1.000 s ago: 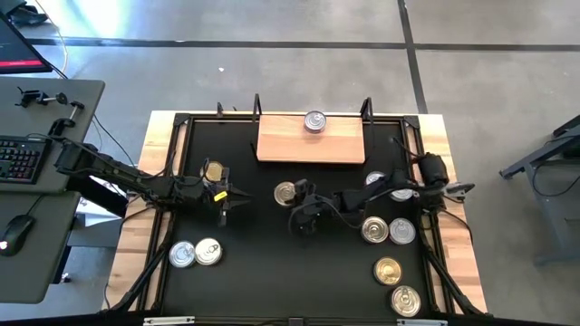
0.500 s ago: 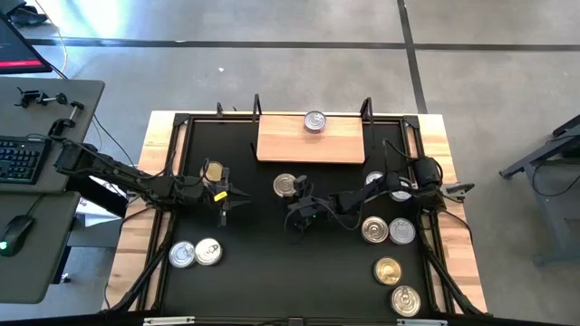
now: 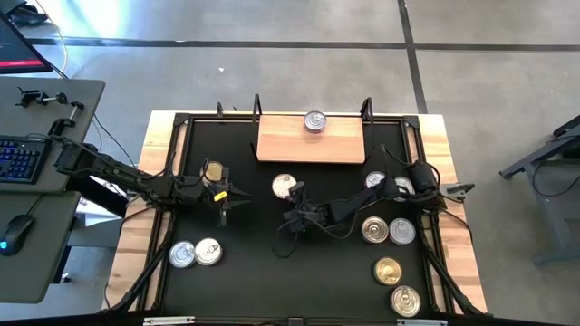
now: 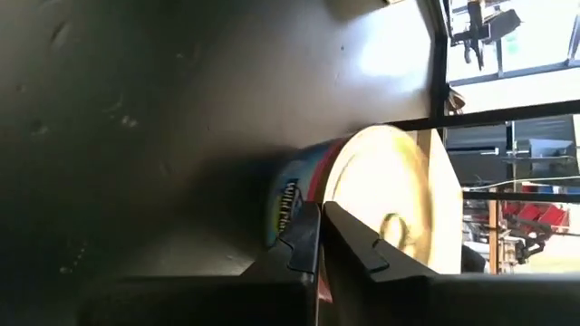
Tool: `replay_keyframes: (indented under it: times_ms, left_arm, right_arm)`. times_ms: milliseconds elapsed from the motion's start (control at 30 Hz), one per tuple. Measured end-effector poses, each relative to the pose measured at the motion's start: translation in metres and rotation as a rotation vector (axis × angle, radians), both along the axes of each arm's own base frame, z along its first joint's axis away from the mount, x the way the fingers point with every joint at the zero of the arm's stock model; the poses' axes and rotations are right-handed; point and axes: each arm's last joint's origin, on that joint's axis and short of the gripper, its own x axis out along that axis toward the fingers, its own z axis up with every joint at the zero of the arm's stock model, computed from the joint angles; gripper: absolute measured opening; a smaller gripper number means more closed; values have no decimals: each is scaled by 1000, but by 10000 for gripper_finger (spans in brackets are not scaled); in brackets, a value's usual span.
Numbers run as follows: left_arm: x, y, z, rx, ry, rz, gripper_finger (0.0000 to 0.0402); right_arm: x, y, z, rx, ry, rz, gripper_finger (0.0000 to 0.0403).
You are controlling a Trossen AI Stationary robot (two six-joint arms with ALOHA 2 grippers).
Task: Stack canned seafood by type on shelf
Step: Put the blue tuna can on the shelf
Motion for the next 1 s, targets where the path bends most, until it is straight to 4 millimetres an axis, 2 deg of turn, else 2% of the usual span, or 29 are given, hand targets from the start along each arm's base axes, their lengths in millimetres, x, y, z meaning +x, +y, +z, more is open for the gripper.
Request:
replay_keyframes:
  times_ms: [400, 500, 633, 733, 867, 1000]
  left_arm:
    - [0, 0, -1, 1, 9, 0, 76]
    - [0, 0, -1, 2, 9, -1, 76]
    - [0, 0, -1, 3, 9, -1, 76]
    - [0, 0, -1, 3, 11, -1, 76]
    - [-1, 0, -2, 3, 19, 0, 76]
    - [-1, 0, -2, 3, 22, 0, 76]
  right_arm:
    - [-3, 7, 29, 63, -122, -35, 1]
    - [-5, 6, 33, 151, -134, -28, 1]
    - [-2, -7, 39, 322, -165, -33, 4]
    - [0, -24, 41, 435, -148, -8, 31]
    - [5, -45, 38, 627, -108, 97, 91]
    - [8, -63, 24, 599, -80, 64, 134]
